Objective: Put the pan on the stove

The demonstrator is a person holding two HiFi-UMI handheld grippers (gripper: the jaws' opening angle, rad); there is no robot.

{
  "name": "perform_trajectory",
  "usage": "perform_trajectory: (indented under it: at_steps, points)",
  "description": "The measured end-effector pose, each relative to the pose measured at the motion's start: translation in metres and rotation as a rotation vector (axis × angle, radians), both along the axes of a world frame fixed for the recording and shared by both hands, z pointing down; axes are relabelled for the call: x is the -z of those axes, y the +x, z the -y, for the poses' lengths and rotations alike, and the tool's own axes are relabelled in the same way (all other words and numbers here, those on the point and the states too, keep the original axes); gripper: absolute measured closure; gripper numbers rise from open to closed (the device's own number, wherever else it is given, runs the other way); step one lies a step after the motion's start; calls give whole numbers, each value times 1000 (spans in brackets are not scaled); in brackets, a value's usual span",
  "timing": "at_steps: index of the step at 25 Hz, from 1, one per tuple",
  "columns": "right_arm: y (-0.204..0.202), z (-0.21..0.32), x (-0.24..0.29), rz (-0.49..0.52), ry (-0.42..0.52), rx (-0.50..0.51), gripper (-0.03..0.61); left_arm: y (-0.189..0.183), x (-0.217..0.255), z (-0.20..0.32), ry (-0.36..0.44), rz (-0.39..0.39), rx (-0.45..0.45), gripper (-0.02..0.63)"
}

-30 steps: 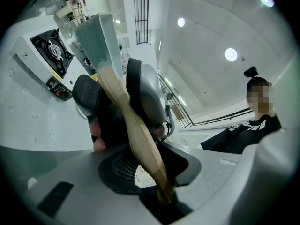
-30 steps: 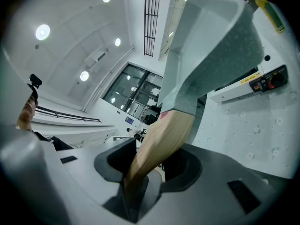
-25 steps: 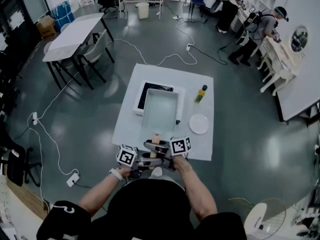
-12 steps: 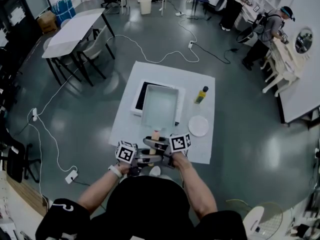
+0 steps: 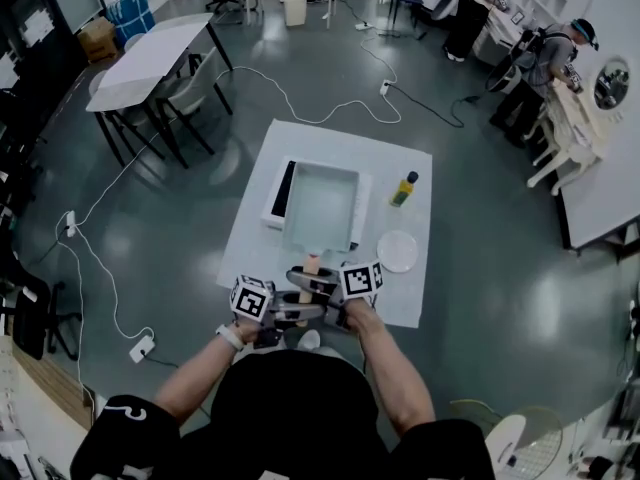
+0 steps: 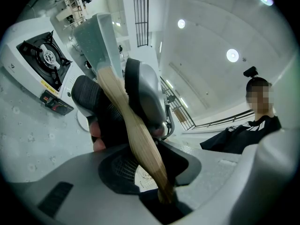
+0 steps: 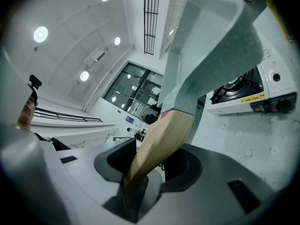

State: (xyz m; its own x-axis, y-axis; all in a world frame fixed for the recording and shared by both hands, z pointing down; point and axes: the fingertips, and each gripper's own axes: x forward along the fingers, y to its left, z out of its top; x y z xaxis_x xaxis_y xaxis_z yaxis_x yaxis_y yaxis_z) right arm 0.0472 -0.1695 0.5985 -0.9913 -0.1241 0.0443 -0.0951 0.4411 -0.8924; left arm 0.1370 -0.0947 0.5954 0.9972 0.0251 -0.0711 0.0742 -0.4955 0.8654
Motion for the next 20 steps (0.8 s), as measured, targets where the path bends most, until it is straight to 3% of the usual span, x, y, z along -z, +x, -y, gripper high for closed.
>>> perform_trajectory:
  at_steps: [20]
  points:
    - [-30, 20, 2, -21, 25, 1, 425, -30, 3, 19, 18, -18, -2, 495]
